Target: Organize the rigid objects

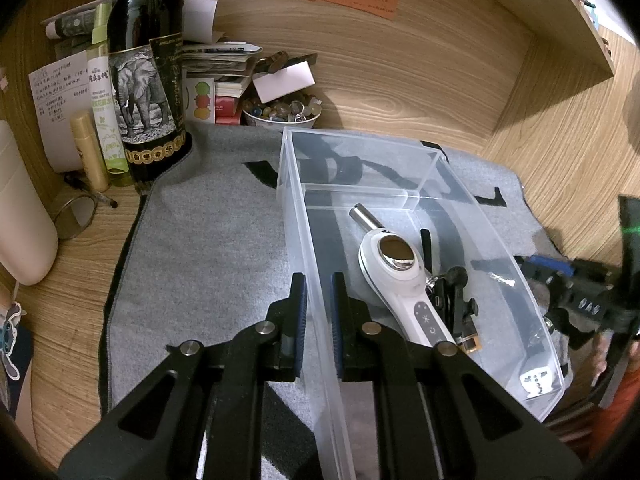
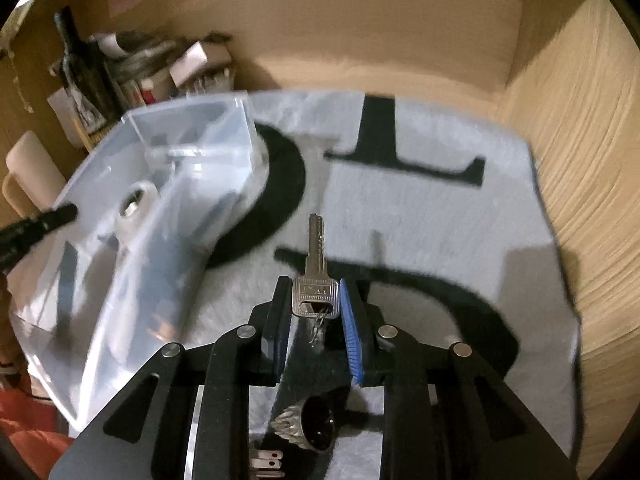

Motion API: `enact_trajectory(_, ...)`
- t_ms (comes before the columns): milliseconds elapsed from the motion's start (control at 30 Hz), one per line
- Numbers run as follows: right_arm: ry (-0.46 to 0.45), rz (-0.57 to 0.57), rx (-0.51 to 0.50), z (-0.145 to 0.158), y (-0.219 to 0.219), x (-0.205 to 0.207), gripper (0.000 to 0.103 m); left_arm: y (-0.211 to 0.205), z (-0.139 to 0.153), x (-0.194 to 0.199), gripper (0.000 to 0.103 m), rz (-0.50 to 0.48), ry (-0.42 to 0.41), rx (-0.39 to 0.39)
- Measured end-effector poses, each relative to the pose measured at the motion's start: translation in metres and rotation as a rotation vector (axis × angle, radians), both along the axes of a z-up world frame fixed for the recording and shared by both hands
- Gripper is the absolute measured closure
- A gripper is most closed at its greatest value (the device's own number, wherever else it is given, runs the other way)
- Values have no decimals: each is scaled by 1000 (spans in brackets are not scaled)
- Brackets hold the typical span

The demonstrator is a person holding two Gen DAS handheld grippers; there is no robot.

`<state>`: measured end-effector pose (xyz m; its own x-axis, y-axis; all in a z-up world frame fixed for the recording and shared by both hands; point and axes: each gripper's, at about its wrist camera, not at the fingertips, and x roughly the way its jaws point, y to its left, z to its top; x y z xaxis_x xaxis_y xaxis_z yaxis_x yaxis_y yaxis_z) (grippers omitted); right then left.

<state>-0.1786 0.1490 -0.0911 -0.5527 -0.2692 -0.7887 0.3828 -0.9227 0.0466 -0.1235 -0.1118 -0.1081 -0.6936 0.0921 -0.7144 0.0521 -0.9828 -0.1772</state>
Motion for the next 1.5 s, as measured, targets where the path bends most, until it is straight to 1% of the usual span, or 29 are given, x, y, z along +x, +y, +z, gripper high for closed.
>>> enact_trajectory(233, 131, 24, -41, 42, -12, 3, 81, -1, 0, 0, 93, -1, 0, 1)
enact_trajectory(400, 222, 71, -70, 73, -29, 11, 81, 0, 0, 0, 93, -2, 1, 3)
enact_trajectory(533, 267, 121, -83, 90, -48, 15, 81, -1, 0, 1, 93, -1, 1, 1)
enact_trajectory(633, 282, 157, -104, 95, -59, 16, 81, 0, 0, 0, 93, -1, 1, 4)
enact_trajectory(733, 277, 201, -121, 94, -74, 16, 81, 1, 0, -2, 93, -3, 0, 7)
enact_trajectory(867, 242, 247, -106, 80, -93, 12, 81, 2, 0, -3, 93, -5, 1, 8)
enact_trajectory(1033, 154, 258, -67, 51, -107, -4, 81, 4, 0, -4, 93, -5, 1, 10)
enact_trajectory(1200, 71, 248, 14, 23, -116, -19, 81, 8, -1, -7, 93, -6, 2, 10)
enact_trajectory(1333, 62, 237, -3, 23, -111, -16, 81, 6, -1, -7, 93, -7, 2, 10)
enact_trajectory(1500, 97, 224, -18, 36, -102, -7, 80, 7, -1, -7, 93, -7, 3, 12)
